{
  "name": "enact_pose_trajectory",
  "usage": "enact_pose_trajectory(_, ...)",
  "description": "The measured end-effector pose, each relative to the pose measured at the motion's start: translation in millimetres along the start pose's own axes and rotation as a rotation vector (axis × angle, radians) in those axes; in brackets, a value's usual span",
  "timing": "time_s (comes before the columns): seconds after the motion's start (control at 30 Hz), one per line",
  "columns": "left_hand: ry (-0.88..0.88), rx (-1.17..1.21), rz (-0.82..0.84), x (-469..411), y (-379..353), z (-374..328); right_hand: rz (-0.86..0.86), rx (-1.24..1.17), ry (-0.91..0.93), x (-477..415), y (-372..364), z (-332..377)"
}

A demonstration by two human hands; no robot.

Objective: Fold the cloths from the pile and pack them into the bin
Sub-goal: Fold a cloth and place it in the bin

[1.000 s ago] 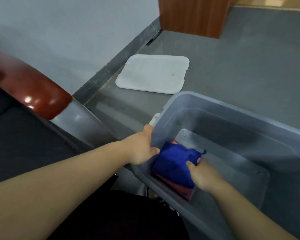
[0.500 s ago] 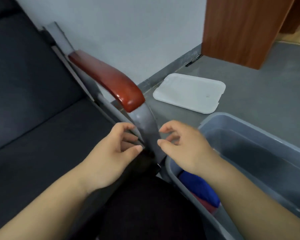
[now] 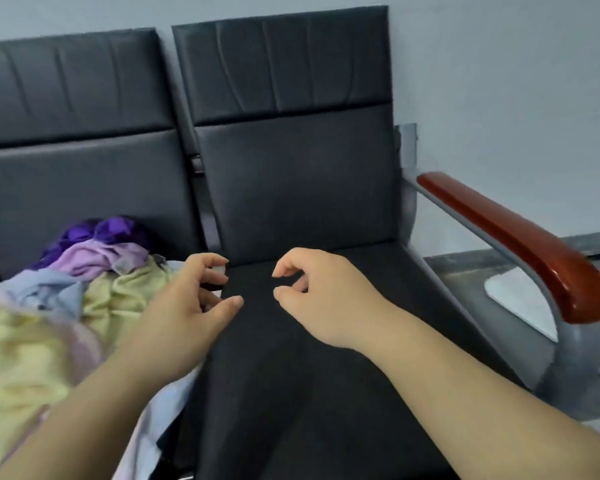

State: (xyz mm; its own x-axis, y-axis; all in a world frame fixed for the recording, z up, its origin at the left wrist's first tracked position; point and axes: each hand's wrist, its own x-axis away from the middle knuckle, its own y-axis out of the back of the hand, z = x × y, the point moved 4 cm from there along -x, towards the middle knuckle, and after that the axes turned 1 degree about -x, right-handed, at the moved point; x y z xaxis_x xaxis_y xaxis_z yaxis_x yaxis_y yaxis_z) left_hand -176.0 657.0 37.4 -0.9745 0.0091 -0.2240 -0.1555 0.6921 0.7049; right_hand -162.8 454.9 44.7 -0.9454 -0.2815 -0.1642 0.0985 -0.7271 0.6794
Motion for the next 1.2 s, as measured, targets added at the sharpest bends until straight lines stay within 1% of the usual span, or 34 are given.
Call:
enact_pose_trajectory(0.07,0.08,-0.037,-0.035,-1.4,32.9,36.7,0.054,-0.005,0.022,-25.4,-33.8,21.7)
enact_pose_trajectory(0.13,0.167,-0.037,-0.03,-2.1,60.4,71.4,0.093,0.0,0.027,-49.1,-66.8,37.7)
enact_pose_trajectory(0.2,0.254,-0.003,-0.077,1.6,93.9,110.3,0.156,0.006,0.041,-75.8,-106.3,59.5)
enact_pose_trajectory(0.27,0.303,-0.018,-0.137,3.6,120.7,139.2,0.22,0.001,0.048,-97.7,-140.7,78.5)
enact_pose_trajectory(0.4,0.398,-0.141,-0.212,6.3,155.2,180.3,0.296,0.001,0.07,-135.1,-195.4,113.5)
enact_pose_trajectory(0.5,0.449,-0.198,-0.318,5.9,173.5,191.3,0.332,-0.046,0.087,-159.2,-228.9,135.7)
enact_pose_trajectory(0.57,0.52,-0.343,-0.375,8.3,185.3,197.1,0.453,-0.049,0.103,-164.3,-254.3,148.9)
enact_pose_trajectory(0.6,0.587,-0.434,-0.361,10.0,188.9,201.3,0.536,-0.035,0.096,-161.4,-266.2,153.1)
enact_pose_trajectory(0.63,0.658,-0.514,-0.308,11.9,190.4,206.1,0.603,-0.008,0.092,-156.6,-277.1,155.6)
enact_pose_trajectory(0.67,0.722,-0.561,-0.236,12.5,190.4,212.0,0.631,0.021,0.102,-151.4,-285.1,157.1)
enact_pose_trajectory(0.7,0.774,-0.588,-0.155,12.5,189.4,216.8,0.624,0.046,0.119,-146.9,-290.3,158.0)
enact_pose_trajectory(0.77,0.816,-0.643,-0.026,8.3,187.4,222.3,0.56,0.081,0.156,-140.8,-290.2,159.5)
enact_pose_trajectory(0.8,0.815,-0.663,0.007,5.8,187.8,219.9,0.537,0.077,0.161,-138.4,-286.6,159.5)
enact_pose_trajectory(0.83,0.789,-0.662,-0.012,3.8,188.9,214.5,0.544,0.05,0.141,-136.4,-281.5,157.1)
enact_pose_trajectory(0.87,0.73,-0.608,-0.096,1.3,190.9,208.7,0.582,-0.007,0.109,-134.0,-276.7,153.2)
enact_pose_trajectory(0.9,0.655,-0.499,-0.232,1.5,192.4,200.1,0.643,-0.083,0.076,-129.5,-271.1,149.6)
enact_pose_trajectory(0.97,0.498,-0.226,-0.462,6.6,189.4,179.8,0.747,-0.231,0.04,-118.2,-258.5,143.9)
enact_pose_trajectory(1.0,0.43,-0.083,-0.509,6.5,185.2,173.1,0.747,-0.293,0.043,-115.4,-251.6,141.4)
enact_pose_trajectory(1.1,0.29,0.32,-0.479,2.1,163.7,153.7,0.625,-0.347,0.054,-111.0,-225.2,136.4)
enact_pose_trajectory(1.2,0.199,0.553,-0.41,-1.6,147.6,141.9,0.482,-0.423,0.036,-112.2,-192.4,125.7)
